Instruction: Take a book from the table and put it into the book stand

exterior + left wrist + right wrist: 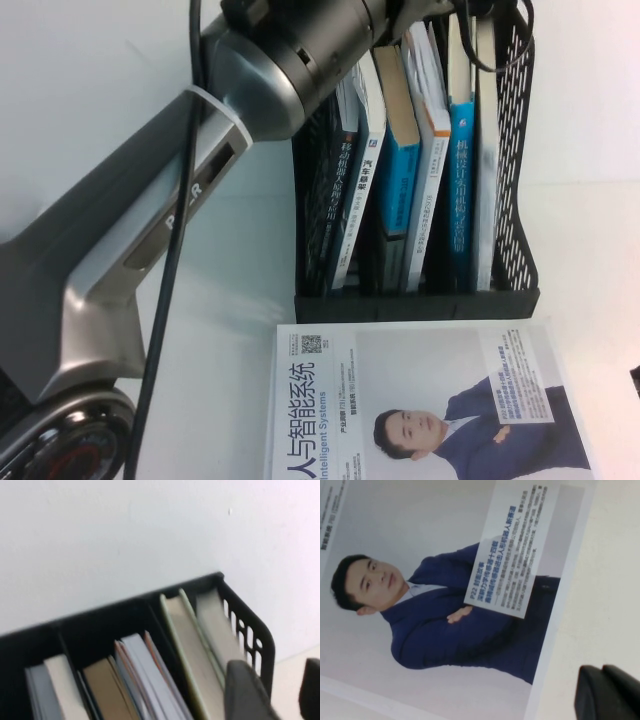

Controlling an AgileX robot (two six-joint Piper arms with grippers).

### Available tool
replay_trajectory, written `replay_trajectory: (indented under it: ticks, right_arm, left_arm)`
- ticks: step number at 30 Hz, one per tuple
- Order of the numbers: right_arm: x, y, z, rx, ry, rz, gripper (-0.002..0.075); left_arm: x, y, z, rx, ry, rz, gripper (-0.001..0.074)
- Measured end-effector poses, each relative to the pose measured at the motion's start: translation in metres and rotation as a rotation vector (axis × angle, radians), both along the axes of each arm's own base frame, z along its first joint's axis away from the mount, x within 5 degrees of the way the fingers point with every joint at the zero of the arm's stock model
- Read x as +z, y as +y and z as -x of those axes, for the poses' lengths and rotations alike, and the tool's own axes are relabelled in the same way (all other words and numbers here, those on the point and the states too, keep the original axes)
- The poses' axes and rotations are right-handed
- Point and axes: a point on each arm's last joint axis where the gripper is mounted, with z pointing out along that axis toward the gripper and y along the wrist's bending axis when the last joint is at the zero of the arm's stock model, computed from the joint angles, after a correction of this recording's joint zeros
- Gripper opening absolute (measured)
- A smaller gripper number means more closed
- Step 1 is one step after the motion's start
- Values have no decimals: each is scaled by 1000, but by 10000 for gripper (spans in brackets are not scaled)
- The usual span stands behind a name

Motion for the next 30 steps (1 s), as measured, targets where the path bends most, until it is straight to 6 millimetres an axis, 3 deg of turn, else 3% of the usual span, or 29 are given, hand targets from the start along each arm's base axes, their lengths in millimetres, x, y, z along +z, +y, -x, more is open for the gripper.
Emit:
replay_trajectory:
  ticks: [6,9,12,17,20,24,30]
  right_arm:
    - [0,0,0,8,-2,1,-3]
    - [0,0,0,28,-4,8,-3]
    - [1,0,2,54,-12,18,-3]
    - [17,-3,13,64,-107,8,-3]
    - [33,-7,29,61,-219,-1,-3]
    - [54,-20,69,58,-429,7,-3]
    - [58,-37,124,53,-646,44,-3]
  left_arm:
    - [6,8,4,24,8,-34,286]
    - [6,16,9,40,52,-110,206]
    - [7,25,16,27,90,-233,67]
    - [22,38,37,-64,161,-273,8]
    - [40,47,55,-125,163,-253,3]
    - [63,63,75,-154,128,-232,1]
    - [78,78,101,-246,122,-248,-1]
